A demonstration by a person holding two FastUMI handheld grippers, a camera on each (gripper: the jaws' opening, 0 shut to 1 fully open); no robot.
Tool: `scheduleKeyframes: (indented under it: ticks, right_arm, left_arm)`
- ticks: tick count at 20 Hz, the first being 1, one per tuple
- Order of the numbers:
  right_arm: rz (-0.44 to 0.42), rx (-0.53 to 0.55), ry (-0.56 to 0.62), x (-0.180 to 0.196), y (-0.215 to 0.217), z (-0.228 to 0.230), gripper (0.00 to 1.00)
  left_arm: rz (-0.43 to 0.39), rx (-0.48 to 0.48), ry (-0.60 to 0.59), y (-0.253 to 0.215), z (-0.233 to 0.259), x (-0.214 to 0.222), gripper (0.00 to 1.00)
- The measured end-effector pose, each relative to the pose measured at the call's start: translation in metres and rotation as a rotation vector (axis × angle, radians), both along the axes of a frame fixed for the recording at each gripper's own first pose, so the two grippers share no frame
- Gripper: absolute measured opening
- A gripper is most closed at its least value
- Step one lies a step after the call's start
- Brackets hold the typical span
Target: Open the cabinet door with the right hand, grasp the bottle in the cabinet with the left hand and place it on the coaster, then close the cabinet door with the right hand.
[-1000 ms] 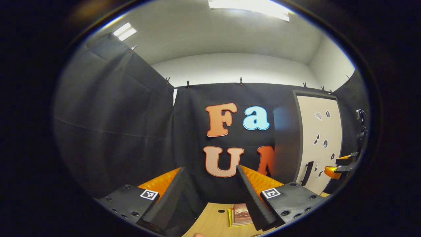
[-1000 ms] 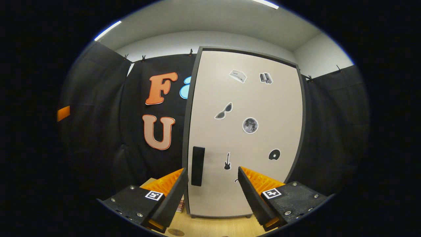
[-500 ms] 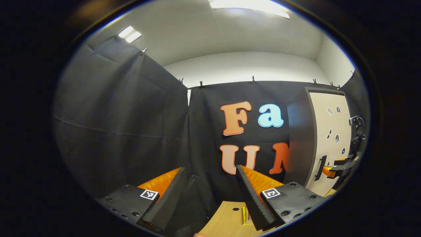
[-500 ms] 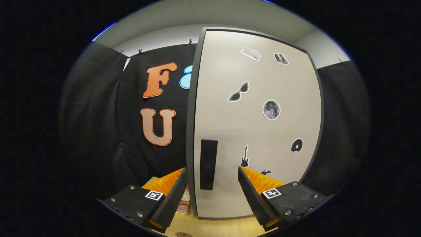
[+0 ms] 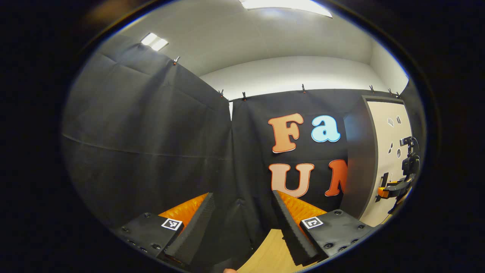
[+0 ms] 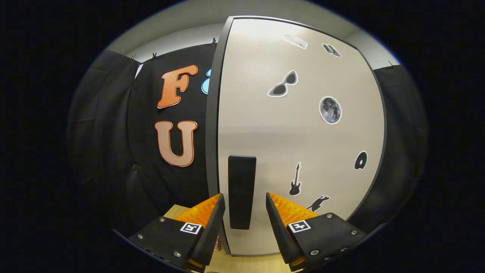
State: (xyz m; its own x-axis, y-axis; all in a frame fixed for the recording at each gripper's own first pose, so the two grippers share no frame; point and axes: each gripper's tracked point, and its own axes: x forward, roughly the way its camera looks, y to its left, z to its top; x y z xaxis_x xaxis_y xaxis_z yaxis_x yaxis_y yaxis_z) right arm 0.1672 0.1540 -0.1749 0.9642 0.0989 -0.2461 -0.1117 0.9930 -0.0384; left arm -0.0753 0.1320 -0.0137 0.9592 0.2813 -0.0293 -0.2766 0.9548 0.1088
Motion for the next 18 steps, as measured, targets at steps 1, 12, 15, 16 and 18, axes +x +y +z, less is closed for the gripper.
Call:
scheduleKeyframes:
  ticks: [1, 12, 15, 16, 18]
  right_arm:
    - [0.001, -0.009, 0.001, 0.003, 0.001, -0.003, 0.64]
    - [0.017, 0.045, 0.013, 0.001, 0.0, -0.01, 0.33]
    - [0.037, 0.048, 0.009, -0.006, -0.001, -0.008, 0.31]
    - [0.047, 0.049, 0.009, -0.01, -0.002, -0.007, 0.31]
    - [0.062, 0.063, 0.012, -0.018, -0.002, -0.001, 0.29]
  left_arm:
    - [0.005, 0.003, 0.001, 0.001, 0.0, -0.002, 0.97]
    - [0.041, -0.011, 0.016, 0.009, -0.007, -0.017, 0.97]
    - [0.038, -0.011, 0.018, 0.005, -0.006, -0.021, 0.97]
    - [0.038, -0.011, 0.016, 0.005, -0.006, -0.025, 0.97]
    - [0.039, -0.014, 0.015, 0.004, -0.005, -0.029, 0.97]
